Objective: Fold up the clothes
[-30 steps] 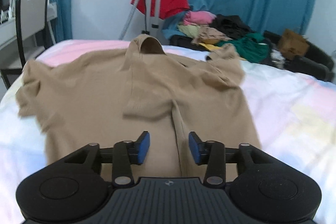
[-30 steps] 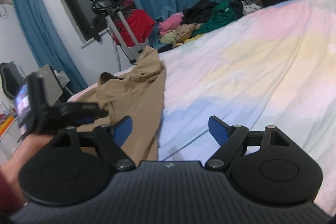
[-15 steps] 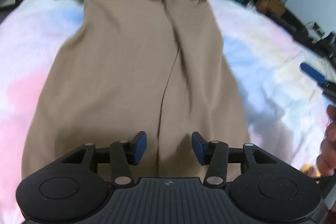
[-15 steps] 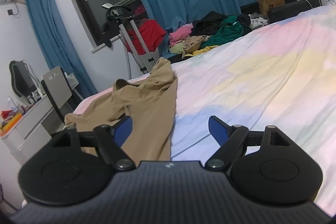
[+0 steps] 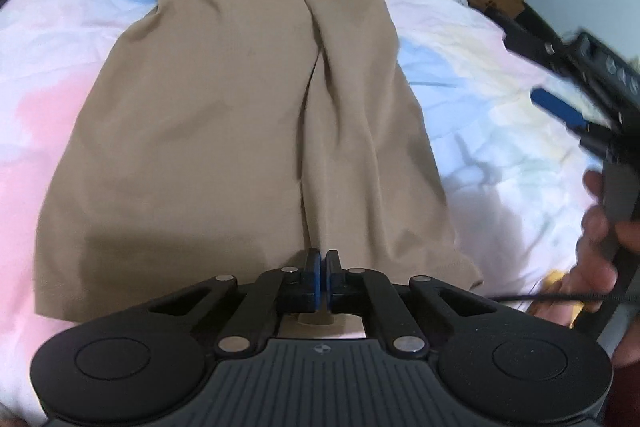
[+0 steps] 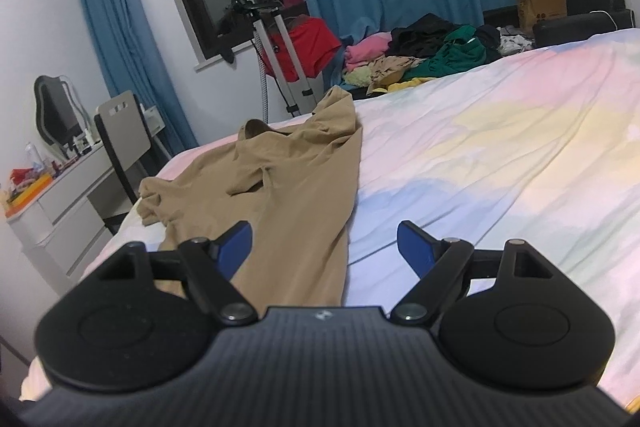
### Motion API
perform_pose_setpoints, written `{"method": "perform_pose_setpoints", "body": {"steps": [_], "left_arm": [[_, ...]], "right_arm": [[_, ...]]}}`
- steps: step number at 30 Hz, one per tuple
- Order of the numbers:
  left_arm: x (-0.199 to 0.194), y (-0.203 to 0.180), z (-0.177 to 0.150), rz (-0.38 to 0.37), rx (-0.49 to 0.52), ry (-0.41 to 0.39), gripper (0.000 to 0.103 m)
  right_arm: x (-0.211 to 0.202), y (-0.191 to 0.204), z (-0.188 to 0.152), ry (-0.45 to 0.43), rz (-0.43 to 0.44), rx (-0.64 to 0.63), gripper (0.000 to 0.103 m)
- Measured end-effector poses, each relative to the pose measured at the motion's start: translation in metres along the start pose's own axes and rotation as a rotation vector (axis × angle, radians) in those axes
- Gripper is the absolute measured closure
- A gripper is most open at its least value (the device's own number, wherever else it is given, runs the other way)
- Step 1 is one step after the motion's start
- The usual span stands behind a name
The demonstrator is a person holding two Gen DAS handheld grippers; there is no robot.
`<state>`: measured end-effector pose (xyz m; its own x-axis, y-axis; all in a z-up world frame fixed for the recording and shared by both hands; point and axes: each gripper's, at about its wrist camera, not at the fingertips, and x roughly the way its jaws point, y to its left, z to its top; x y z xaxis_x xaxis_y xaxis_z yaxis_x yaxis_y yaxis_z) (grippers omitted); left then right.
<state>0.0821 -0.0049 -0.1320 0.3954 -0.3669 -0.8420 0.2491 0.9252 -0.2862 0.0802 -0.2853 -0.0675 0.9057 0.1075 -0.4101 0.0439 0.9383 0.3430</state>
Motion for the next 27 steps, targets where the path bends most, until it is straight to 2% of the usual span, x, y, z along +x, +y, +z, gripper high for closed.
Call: {"method": "perform_pose_setpoints", "body": {"steps": [2,5,7,9,10,12,13,15,20,27], "left_arm": [[0.002,-0.006,-0.004,0.041,0.03,-0.002,0.1],[0.002,-0.008,-0.002,0.052,0.043,-0.034,0.097],[0.0,-0.013,0.001,0.063,0.058,-0.069,0.086],[-0.006,-0.018,0.003,0.08,0.081,-0.115,0.066],[-0.009,-0.021,0.004,0.088,0.093,-0.138,0.06],[-0.017,-0.028,0.008,0.104,0.116,-0.191,0.042],[-0.022,-0.032,0.011,0.112,0.127,-0.217,0.038],[-0.03,-0.036,0.016,0.136,0.152,-0.273,0.025],[-0.056,-0.037,0.03,0.21,0.175,-0.399,0.018],[-0.088,-0.036,0.057,0.239,0.16,-0.473,0.017]], "right_arm": [[-0.001,0.002,0.0,-0.005,0.002,-0.009,0.022],[-0.002,0.005,0.0,-0.008,0.01,-0.015,0.022],[-0.002,0.007,0.0,-0.012,0.012,-0.026,0.022],[-0.004,0.009,0.001,-0.019,0.016,-0.034,0.022],[-0.005,0.009,0.001,-0.023,0.019,-0.034,0.022],[-0.007,0.01,0.002,-0.03,0.025,-0.036,0.022],[-0.008,0.011,0.003,-0.036,0.027,-0.039,0.022],[-0.011,0.013,0.004,-0.052,0.029,-0.049,0.022],[-0.021,0.016,0.006,-0.1,0.03,-0.07,0.022],[-0.028,0.013,0.009,-0.136,0.033,-0.058,0.022]]}}
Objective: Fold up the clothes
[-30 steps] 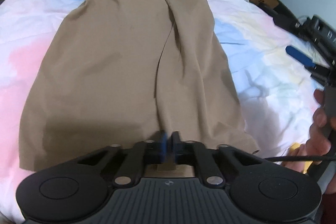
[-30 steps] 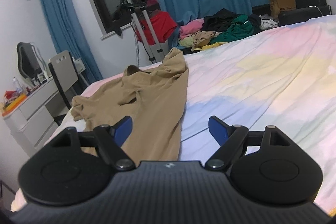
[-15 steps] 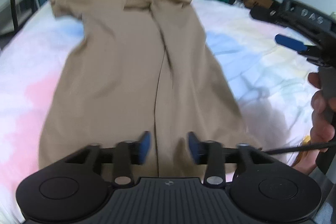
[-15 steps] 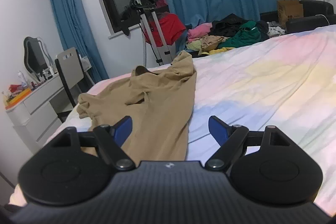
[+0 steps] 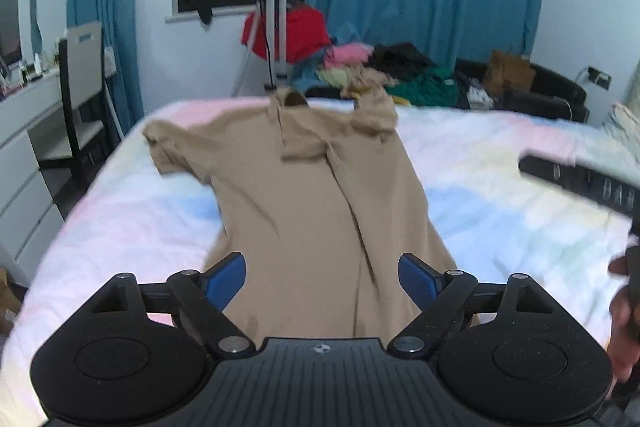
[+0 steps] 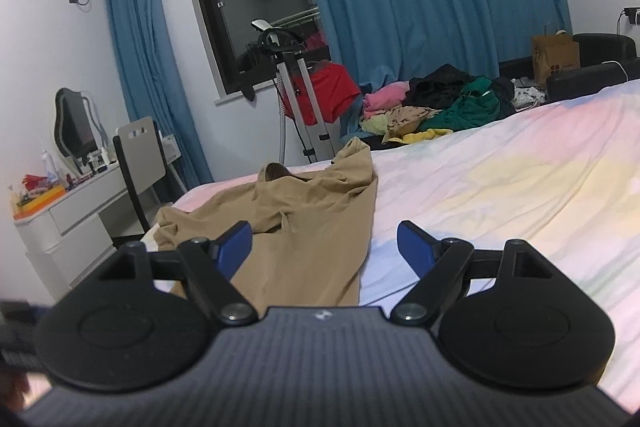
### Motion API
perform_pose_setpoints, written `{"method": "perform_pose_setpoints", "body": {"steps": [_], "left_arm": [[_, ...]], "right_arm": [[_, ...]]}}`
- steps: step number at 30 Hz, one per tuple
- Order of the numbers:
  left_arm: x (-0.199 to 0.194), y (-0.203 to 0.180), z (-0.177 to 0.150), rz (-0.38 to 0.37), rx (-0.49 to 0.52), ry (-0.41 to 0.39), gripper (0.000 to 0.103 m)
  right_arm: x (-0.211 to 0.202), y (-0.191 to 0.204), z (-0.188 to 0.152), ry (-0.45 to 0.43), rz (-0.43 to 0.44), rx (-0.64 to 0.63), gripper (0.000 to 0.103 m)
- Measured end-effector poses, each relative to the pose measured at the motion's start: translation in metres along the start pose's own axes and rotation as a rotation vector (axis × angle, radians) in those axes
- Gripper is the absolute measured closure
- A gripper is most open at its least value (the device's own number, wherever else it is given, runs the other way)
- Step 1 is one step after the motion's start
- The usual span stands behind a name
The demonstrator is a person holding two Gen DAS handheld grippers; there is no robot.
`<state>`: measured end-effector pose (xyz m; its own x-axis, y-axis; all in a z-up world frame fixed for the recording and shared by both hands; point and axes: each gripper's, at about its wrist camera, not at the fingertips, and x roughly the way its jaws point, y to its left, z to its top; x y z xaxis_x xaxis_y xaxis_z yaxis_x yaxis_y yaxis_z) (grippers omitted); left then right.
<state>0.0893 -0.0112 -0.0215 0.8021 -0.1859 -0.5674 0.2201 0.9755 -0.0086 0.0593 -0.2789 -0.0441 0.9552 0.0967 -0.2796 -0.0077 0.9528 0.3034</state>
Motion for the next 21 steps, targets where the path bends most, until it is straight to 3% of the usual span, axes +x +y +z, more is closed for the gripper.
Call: {"method": "perform_pose_setpoints", "body": {"steps": [5,16,21], "left_arm": [[0.001,0.004,0.013,-0.006,-0.02,-0.043,0.015],[-0.003,0.046,-0.016,0.024,-0.133,-0.073,0.014],[-0.005,0.064,-0.022,0.065,-0.168,-0.065,0.013]], "right_arm": [[0.003,-0.001,-0.003,0.013,-0.009,-0.001,0.022],[0.013,0.006,-0.025,0.047,-0.038,-0.064,0.022],[0.03,0.015,-0.038,0.12,-0.006,-0.077,0.022]]}}
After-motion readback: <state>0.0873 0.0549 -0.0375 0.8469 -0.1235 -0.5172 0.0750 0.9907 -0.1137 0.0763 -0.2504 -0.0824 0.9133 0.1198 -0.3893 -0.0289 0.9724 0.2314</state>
